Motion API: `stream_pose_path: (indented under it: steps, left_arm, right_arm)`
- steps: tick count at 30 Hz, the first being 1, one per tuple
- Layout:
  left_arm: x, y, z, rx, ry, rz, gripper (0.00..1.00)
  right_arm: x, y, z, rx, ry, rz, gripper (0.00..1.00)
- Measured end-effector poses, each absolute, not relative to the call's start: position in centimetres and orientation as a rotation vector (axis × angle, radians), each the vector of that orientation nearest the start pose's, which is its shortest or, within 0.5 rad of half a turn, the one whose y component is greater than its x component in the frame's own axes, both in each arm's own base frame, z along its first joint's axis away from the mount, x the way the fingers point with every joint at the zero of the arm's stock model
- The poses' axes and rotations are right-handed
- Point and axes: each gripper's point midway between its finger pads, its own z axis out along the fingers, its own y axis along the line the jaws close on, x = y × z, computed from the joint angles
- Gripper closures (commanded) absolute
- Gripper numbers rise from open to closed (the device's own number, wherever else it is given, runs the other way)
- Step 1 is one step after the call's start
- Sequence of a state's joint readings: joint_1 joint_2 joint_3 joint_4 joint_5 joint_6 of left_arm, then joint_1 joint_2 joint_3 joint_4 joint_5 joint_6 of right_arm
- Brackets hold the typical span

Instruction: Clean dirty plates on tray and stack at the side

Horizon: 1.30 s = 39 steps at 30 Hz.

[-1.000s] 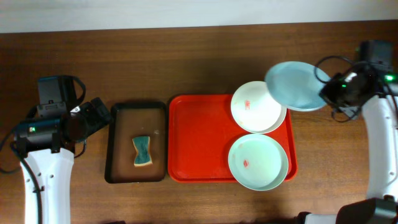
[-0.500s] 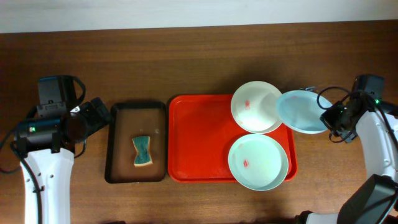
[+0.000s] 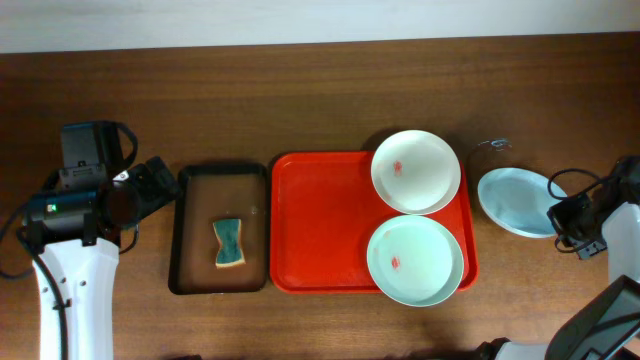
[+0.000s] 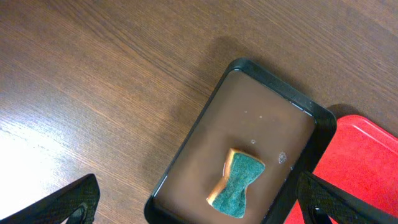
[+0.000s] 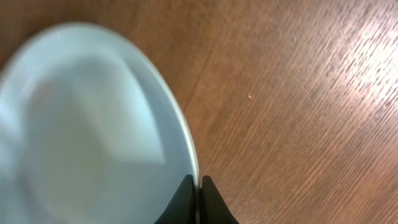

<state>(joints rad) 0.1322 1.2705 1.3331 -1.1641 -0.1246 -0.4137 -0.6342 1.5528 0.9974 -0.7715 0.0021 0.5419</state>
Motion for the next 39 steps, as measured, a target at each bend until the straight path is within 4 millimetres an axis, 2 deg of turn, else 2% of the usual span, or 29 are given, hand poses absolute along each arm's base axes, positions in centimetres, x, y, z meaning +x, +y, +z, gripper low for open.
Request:
stream_pose_path:
  steps: [1, 2, 4, 6, 8, 9, 11, 12, 13, 14, 15, 16, 17, 20, 21, 22, 23, 24, 27, 30, 32, 34, 36, 39]
  left_arm:
    - [28.8, 6.0, 22.3, -0.755, 2.550, 0.075, 0.01]
    - [28.8, 6.0, 22.3, -0.755, 2.550, 0.075, 0.01]
    - [28.8, 6.0, 22.3, -0.755, 2.550, 0.075, 0.01]
    - [28.8, 6.0, 22.3, -0.755, 2.550, 0.075, 0.01]
    - [28.8, 6.0, 22.3, -0.755, 2.550, 0.075, 0.01]
    - [28.7, 6.0, 22.3, -0.755, 2.552, 0.075, 0.01]
    - [28.8, 6.0, 22.3, -0.755, 2.550, 0.075, 0.01]
    - [28.8, 6.0, 22.3, -0.755, 2.550, 0.075, 0.01]
    - [28.8, 6.0, 22.3, -0.755, 2.550, 0.075, 0.01]
    - [28.8, 6.0, 22.3, -0.755, 2.550, 0.075, 0.01]
    - [28.8, 6.0, 22.3, -0.755, 2.550, 0.075, 0.01]
    - [28.8, 6.0, 22.3, -0.756, 2.550, 0.076, 0.01]
    - [28.8, 6.0, 22.3, -0.755, 2.550, 0.075, 0.01]
    - [28.8, 6.0, 22.3, -0.755, 2.550, 0.075, 0.01]
    - [28.8, 6.0, 22.3, -0.755, 2.550, 0.075, 0.01]
    - [28.8, 6.0, 22.3, -0.755, 2.550, 0.075, 0.01]
    - [28.8, 6.0, 22.3, -0.755, 2.550, 0.075, 0.01]
    - [28.8, 6.0, 22.3, -0.755, 2.550, 0.075, 0.01]
    - [28.8, 6.0, 22.3, -0.755, 2.550, 0.075, 0.01]
    - [28.8, 6.0, 22.3, -0.755, 2.550, 0.075, 0.01]
    - [28.8, 6.0, 22.3, -0.755, 2.550, 0.075, 0.01]
    - [28.8, 6.0, 22.3, -0.755, 2.550, 0.075, 0.01]
    - [28.8, 6.0, 22.3, -0.755, 2.550, 0.075, 0.01]
    - [28.8, 6.0, 22.3, -0.755, 2.550, 0.075, 0.01]
  right_arm:
    - [24.7, -18.4, 5.1, 1.621, 2.421, -0.030, 0.65]
    - [24.6, -18.3, 4.9, 1.622, 2.427, -0.031, 0.59]
    - [24.9, -17.8, 4.9, 1.553, 2.473, 0.012, 0.55]
    - [25.1, -16.4, 5.5, 1.471, 2.559, 0.099, 0.54]
    - [27.7, -14.2, 8.4, 1.256, 2.653, 0.153, 0.54]
    - [29.9, -11.9, 10.2, 1.061, 2.706, 0.167, 0.54]
    - [32.9, -6.8, 12.2, 0.765, 2.753, 0.227, 0.53]
    - [35.0, 0.3, 13.0, 0.452, 2.770, 0.344, 0.54]
    - [35.4, 4.8, 13.5, 0.277, 2.771, 0.437, 0.54]
    - [35.9, 7.7, 13.9, 0.161, 2.744, 0.476, 0.54]
    - [36.2, 12.7, 14.5, -0.033, 2.696, 0.538, 0.55]
    - [35.1, 18.2, 14.6, -0.219, 2.676, 0.607, 0.62]
    - [33.1, 22.2, 13.6, -0.341, 2.704, 0.640, 0.64]
    - [30.4, 27.8, 9.4, -0.486, 2.778, 0.617, 0.64]
    - [29.2, 29.1, 8.1, -0.543, 2.803, 0.610, 0.68]
    - [27.7, 30.4, 6.7, -0.605, 2.836, 0.600, 0.79]
    - [27.2, 30.7, 6.5, -0.610, 2.846, 0.600, 0.92]
    - [26.6, 31.1, 6.4, -0.630, 2.850, 0.597, 0.96]
    - [23.1, 33.2, 6.1, -0.707, 2.882, 0.602, 0.96]
    - [21.5, 34.3, 5.9, -0.701, 2.896, 0.617, 0.96]
    - [19.9, 34.2, 4.4, -0.687, 2.921, 0.551, 0.96]
    - [19.5, 33.8, 3.1, -0.603, 2.928, 0.468, 0.96]
    - [20.0, 34.6, 2.4, -0.520, 2.885, 0.501, 0.96]
    - [18.9, 35.1, 1.0, -0.511, 2.860, 0.532, 0.96]
